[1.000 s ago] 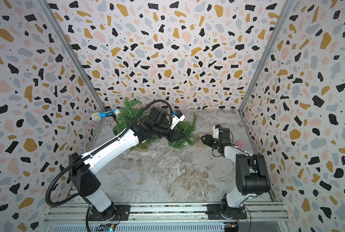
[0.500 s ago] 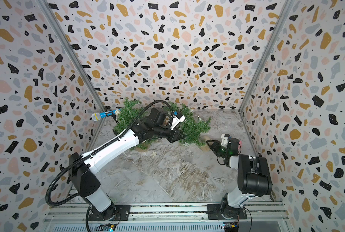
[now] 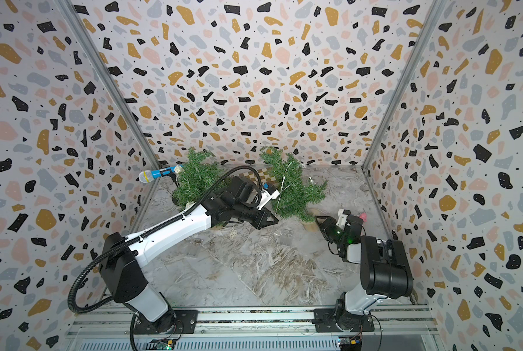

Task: Wrap string light around the christmas tree
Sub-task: Wrap the light string around the Christmas tree.

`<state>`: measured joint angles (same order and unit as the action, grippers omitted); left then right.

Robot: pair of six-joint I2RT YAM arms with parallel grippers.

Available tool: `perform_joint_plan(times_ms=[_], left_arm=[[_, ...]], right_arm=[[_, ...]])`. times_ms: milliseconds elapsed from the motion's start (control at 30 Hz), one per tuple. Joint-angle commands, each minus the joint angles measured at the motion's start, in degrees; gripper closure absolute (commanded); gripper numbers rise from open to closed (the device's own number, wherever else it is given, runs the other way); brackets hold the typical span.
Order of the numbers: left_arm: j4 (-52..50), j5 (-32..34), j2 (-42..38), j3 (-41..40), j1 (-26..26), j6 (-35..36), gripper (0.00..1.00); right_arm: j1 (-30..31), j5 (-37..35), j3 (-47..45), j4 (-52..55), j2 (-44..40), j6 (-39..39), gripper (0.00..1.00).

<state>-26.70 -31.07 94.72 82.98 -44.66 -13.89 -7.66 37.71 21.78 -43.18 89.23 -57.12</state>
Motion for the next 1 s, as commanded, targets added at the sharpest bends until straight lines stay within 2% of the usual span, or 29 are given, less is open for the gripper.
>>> perform_joint_plan(times_ms=[0,133,400,533,800,967], left_arm=[[1.8,-1.1,-0.7,1.0,-0.4,-0.5,1.00],[1.8,-1.0,0.0,1.7,-0.7,-0.5,1.00],[1.6,-0.8,0.7,2.4,-1.0,-0.5,1.00],[1.7,-0.9,1.0,2.9,-1.0,-0.5,1.00],[2.7,-1.5,0.9,2.6,-1.1,-0.6,1.00],[2.6,-1.1,0.0,1.4,-1.1,0.3,1.00]], right_arm=[[-0.3,-6.8,-2.4,13.1,-1.0,-0.1,0.57],[-0.3,-9.2,-2.0,15.7,-1.2,0.3,0.53],[-0.3,-12.7,-2.8,19.4,-2.9,0.1,0.37],[-0.3,-15.9,0.1,27.3,-4.0,1.7,0.31],[-0.4,-15.6,3.8,32.6,-1.7,3.0,0.29],[-1.2,-16.1,3.9,36.3,-7.4,4.7,0.28]])
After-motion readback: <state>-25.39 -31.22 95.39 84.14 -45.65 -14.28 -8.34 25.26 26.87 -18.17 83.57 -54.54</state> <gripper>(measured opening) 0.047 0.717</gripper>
